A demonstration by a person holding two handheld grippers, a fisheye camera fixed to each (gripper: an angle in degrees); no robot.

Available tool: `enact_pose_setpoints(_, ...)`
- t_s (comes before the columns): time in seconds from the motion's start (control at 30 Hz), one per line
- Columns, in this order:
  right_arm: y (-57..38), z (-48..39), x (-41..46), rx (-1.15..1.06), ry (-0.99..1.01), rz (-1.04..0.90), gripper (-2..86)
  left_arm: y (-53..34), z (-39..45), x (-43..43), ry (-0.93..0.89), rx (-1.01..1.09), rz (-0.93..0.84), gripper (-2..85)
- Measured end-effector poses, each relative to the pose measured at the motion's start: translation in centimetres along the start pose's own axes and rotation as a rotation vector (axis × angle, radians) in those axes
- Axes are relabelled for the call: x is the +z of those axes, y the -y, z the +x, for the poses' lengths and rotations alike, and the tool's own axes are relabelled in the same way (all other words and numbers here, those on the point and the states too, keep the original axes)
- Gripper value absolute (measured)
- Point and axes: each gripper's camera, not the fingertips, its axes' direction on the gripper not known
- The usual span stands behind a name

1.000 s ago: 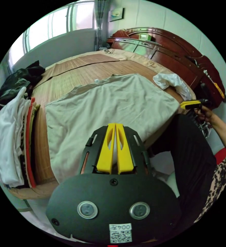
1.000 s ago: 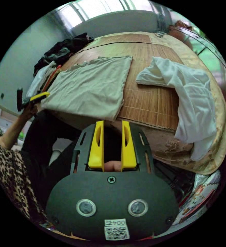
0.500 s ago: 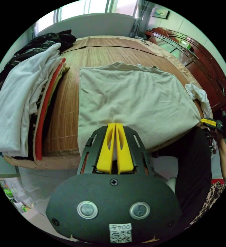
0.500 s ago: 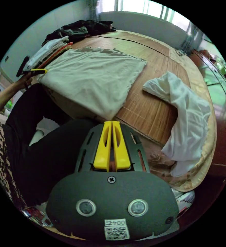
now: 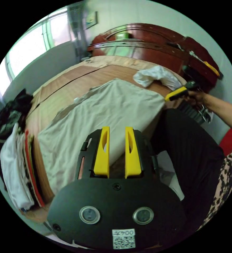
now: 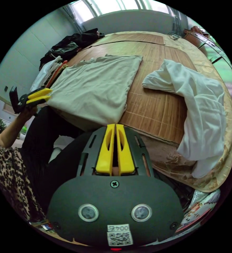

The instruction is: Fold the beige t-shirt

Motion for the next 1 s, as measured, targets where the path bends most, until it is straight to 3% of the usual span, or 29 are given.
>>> enact_pose_setpoints(0.27,2.4,3.1,-2.5,0.054,0.115,-0.021,-0.6,8.5,23.2,7.6,0.086,0.431,0.034,12.2)
enact_pose_setpoints(0.43,3.8,4.5,-4.3,0.056,0.19,0.009,-0.5,11.3,29.9,12.4,0.203,0.523,-0.043,11.3)
enact_pose_setpoints(0.6,5.8,5.9,-6.0,0.048,0.241,0.039,0.7,13.4,31.2,14.7,0.349,0.46,-0.053,3.5)
enact_pose_setpoints(0.73,8.1,9.6,-6.9,0.187,0.274,0.111,8.7,14.6,27.8,11.3,0.219,0.268,0.008,1.7)
enact_pose_setpoints(0.8,10.5,12.6,-6.5,0.276,0.385,0.119,14.9,14.7,26.1,9.5,0.201,0.201,0.047,1.5)
enact_pose_setpoints(1.0,18.0,15.8,-4.1,0.378,0.617,0.081,18.8,14.2,19.6,2.4,0.159,0.013,0.183,1.4)
